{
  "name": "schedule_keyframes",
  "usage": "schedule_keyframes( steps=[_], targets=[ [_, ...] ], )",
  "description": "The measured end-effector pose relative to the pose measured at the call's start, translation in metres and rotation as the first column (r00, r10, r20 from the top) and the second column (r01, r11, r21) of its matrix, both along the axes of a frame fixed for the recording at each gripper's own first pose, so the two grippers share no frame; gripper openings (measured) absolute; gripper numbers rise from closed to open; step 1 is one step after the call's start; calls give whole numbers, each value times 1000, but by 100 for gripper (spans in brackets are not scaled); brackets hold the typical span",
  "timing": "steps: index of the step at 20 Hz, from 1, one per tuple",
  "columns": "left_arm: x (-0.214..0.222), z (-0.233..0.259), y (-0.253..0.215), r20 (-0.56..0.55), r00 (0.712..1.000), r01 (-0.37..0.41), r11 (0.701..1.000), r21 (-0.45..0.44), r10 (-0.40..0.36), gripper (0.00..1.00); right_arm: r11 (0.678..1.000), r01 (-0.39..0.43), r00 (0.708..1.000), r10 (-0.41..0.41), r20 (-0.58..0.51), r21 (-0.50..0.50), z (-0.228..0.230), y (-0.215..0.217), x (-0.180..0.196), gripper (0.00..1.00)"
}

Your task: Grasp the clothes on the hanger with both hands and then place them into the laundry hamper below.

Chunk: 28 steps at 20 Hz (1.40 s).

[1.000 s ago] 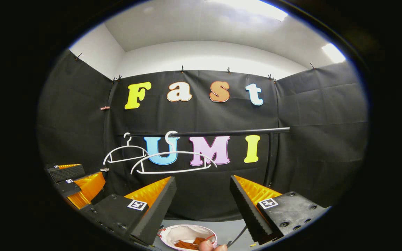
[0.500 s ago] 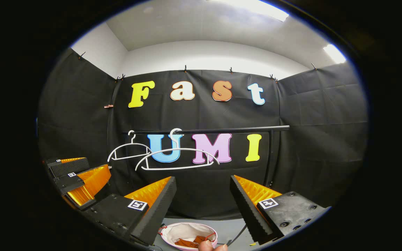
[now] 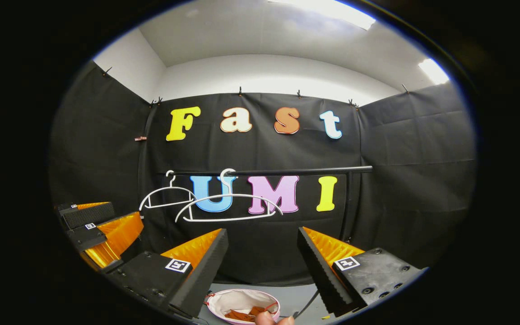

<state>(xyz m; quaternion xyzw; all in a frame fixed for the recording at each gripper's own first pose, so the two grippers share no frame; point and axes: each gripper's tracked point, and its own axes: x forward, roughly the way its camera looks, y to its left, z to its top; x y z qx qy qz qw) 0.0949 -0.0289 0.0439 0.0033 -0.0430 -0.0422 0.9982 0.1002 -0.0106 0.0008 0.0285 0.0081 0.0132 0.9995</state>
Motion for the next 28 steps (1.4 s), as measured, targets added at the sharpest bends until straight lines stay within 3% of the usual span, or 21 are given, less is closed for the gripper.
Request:
schedule_keyframes(
  steps=[6, 28],
  targets=[
    [-2, 0, 0, -1, 1000, 0, 1000, 2, 0, 98, 1000, -1, 1000, 1, 0, -1, -3, 6, -1, 100],
    [-6, -2, 1, -17, 999, -29, 1000, -1, 29, 95, 1000, -3, 1000, 3, -4, 7, -8, 10, -4, 100]
  ],
)
